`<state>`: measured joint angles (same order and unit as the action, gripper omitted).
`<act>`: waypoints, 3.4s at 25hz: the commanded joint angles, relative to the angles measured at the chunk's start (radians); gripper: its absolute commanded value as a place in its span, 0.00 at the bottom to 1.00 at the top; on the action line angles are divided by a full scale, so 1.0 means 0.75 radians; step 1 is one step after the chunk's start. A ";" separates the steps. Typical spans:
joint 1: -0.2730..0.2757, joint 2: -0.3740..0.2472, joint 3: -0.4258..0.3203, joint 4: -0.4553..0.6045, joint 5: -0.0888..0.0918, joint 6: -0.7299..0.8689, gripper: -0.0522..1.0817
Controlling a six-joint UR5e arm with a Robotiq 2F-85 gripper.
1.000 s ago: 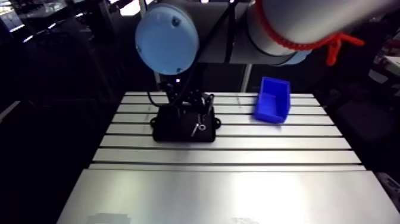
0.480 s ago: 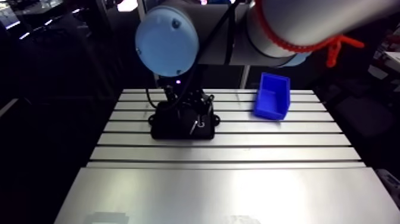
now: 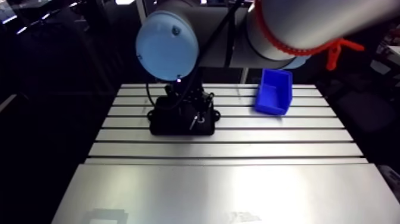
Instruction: Pick up the M10 bolt from the tray and put it into the blue bin.
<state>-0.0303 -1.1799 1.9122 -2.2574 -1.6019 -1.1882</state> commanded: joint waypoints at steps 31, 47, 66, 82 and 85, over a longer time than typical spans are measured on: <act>-0.019 0.036 0.033 -0.082 0.008 -0.118 0.47; -0.021 0.038 0.043 -0.080 0.014 -0.118 0.52; -0.023 0.038 0.047 -0.082 0.010 -0.116 0.61; -0.021 0.038 0.049 -0.088 0.006 -0.112 0.69; -0.021 0.036 0.049 -0.088 0.006 -0.112 0.71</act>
<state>-0.0465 -1.1516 1.9492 -2.3231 -1.5970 -1.2732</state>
